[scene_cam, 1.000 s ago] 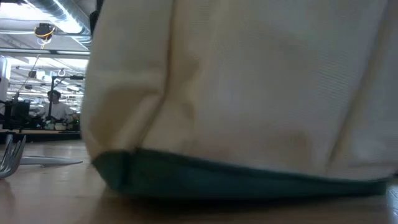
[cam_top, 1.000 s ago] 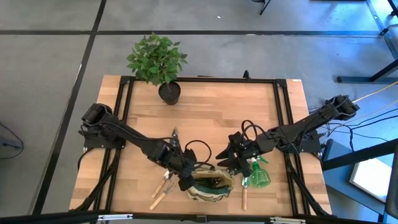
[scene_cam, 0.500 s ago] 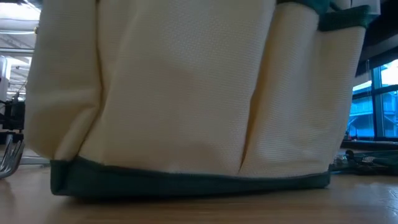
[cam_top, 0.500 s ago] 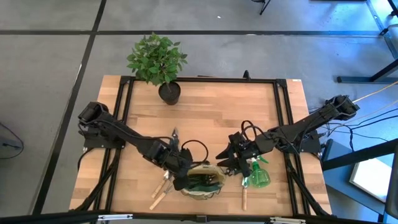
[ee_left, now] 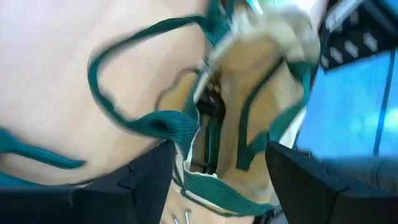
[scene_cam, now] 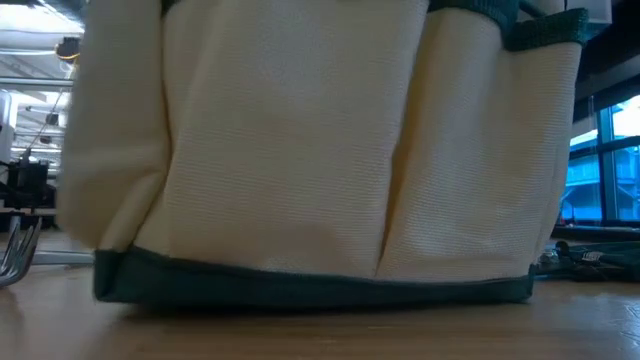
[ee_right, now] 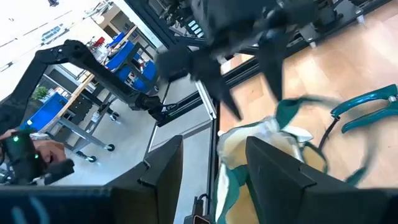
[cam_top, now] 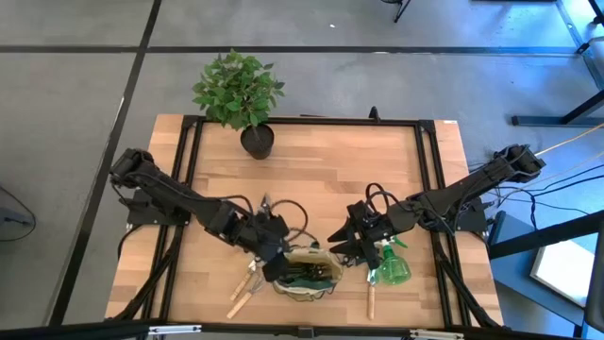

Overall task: Pick & Place Garden tools in Gardening bag
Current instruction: Adjust the brown gardening bag on the table, then put the top green shear scissors into the brown gardening bag

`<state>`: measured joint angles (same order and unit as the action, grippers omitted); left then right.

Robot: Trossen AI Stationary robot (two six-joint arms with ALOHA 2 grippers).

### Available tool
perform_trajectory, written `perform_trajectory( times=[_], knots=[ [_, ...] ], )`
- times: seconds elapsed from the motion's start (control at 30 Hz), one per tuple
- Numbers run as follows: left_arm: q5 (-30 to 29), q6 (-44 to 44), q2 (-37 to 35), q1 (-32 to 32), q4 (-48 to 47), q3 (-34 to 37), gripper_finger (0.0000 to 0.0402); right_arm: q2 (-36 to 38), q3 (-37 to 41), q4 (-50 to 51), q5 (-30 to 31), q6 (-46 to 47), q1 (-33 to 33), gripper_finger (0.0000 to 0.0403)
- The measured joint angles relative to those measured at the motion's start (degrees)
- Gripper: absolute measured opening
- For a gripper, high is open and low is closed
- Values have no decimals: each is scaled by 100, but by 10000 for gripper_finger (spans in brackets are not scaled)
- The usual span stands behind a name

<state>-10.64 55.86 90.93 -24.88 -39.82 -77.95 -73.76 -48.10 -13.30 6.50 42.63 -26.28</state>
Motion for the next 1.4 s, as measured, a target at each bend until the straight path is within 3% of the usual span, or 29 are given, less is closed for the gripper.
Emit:
perform_trajectory(
  times=[0.13,0.37,0.6,1.07,1.4],
  knots=[
    [-321,322,-284,177,-307,0,254,0,0,-17,-237,2,2,176],
    [-395,358,-576,332,-392,0,255,0,0,-19,-312,64,2,177],
    [-661,2092,-583,479,-2104,368,249,0,0,8,-989,109,2,177],
    [271,2844,-611,646,-951,1945,240,93,0,-51,-2223,150,-42,177],
    [294,3275,-611,910,69,2280,239,1336,0,1770,-2132,-559,259,177]
  ],
)
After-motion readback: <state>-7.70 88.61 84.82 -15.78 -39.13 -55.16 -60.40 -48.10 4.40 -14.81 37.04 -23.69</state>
